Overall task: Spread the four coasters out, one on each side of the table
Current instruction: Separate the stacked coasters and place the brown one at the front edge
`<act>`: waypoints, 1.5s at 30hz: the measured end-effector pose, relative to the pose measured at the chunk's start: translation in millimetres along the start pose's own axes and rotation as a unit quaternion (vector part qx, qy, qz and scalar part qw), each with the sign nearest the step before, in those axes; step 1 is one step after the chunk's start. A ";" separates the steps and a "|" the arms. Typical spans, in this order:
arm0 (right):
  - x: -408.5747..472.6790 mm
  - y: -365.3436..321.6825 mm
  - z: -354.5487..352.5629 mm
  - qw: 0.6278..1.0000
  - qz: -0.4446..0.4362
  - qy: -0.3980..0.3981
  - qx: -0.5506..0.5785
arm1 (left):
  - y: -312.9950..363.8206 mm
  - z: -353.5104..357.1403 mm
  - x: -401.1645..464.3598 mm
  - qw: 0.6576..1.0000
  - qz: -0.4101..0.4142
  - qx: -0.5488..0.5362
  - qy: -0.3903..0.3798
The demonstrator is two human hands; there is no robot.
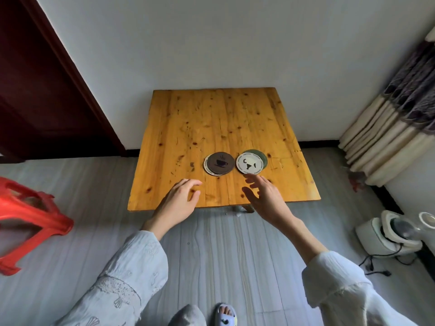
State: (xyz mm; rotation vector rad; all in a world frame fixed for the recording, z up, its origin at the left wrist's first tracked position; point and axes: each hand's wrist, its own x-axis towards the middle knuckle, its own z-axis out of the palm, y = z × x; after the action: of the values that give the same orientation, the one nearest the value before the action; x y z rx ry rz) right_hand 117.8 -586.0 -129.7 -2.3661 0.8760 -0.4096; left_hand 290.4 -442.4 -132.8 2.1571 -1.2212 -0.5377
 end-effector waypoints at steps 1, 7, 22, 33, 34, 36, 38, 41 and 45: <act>11.4 4.7 3.0 1.000 0.003 -0.005 0.000 | -4.5 2.1 10.7 1.000 -0.009 -0.003 -0.004; 81.5 31.8 35.6 0.999 0.041 -0.033 -0.007 | -45.0 15.0 87.3 0.998 -0.041 -0.017 -0.039; 220.5 107.3 135.6 0.981 0.145 -0.122 -0.050 | -137.2 67.4 231.9 0.981 -0.103 -0.020 -0.164; 302.3 158.7 189.8 0.943 0.162 -0.251 -0.146 | -173.8 128.6 259.8 0.942 -0.046 0.190 -0.273; 303.3 158.9 193.1 0.940 0.165 -0.251 -0.164 | -174.8 131.7 258.4 0.939 -0.048 0.198 -0.278; 305.2 157.3 196.8 0.941 0.183 -0.224 -0.173 | -175.3 136.0 255.6 0.935 -0.052 0.208 -0.282; 307.2 156.5 195.9 0.946 0.208 -0.193 -0.158 | -175.8 136.7 256.0 0.934 -0.053 0.213 -0.283; 304.9 158.1 188.5 0.962 0.226 -0.124 -0.087 | -176.7 134.6 258.7 0.939 -0.047 0.197 -0.279; 287.3 155.1 172.0 0.956 0.268 -0.099 0.060 | -172.6 134.3 260.2 0.971 -0.085 0.090 -0.203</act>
State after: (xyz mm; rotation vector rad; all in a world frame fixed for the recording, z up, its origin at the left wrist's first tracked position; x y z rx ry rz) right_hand 332.5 -803.8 -336.2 -1.9138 1.2966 -0.0030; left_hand 446.4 -638.9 -362.0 2.3963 -1.3440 -1.0169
